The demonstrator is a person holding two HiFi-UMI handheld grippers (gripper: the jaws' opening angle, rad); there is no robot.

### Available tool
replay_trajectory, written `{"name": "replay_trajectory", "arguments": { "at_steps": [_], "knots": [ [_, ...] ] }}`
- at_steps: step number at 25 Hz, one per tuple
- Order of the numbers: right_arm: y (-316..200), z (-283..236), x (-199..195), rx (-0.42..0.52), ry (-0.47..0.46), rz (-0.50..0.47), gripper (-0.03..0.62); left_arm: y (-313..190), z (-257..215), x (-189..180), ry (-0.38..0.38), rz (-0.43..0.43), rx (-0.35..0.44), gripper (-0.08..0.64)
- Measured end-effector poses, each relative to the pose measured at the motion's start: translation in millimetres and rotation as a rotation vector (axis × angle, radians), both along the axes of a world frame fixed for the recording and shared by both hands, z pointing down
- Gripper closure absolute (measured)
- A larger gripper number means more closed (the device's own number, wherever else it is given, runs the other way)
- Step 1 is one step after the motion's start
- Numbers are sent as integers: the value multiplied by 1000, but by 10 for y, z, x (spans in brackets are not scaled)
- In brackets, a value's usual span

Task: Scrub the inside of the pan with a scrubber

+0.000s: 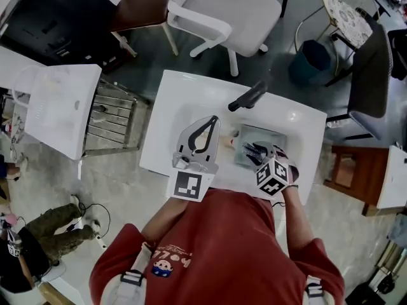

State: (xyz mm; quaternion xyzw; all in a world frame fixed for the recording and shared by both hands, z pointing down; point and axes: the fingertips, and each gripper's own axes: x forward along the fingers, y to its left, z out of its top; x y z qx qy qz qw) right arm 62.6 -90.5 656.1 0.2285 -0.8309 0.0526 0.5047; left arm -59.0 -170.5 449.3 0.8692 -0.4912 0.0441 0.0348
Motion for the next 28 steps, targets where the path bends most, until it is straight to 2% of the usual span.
{"name": "replay_trajectory", "arguments": {
  "at_steps": [5, 16, 28],
  "knots": [
    [153, 470, -93, -156, 55, -100, 414, 17, 66, 1, -10, 8, -10, 546],
    [373, 899, -131, -323, 102, -207, 420, 76, 116, -8, 4, 10, -13, 546],
    [369, 1144, -185, -347, 125, -231, 419, 83, 162, -26, -3, 2, -26, 546]
  ]
}}
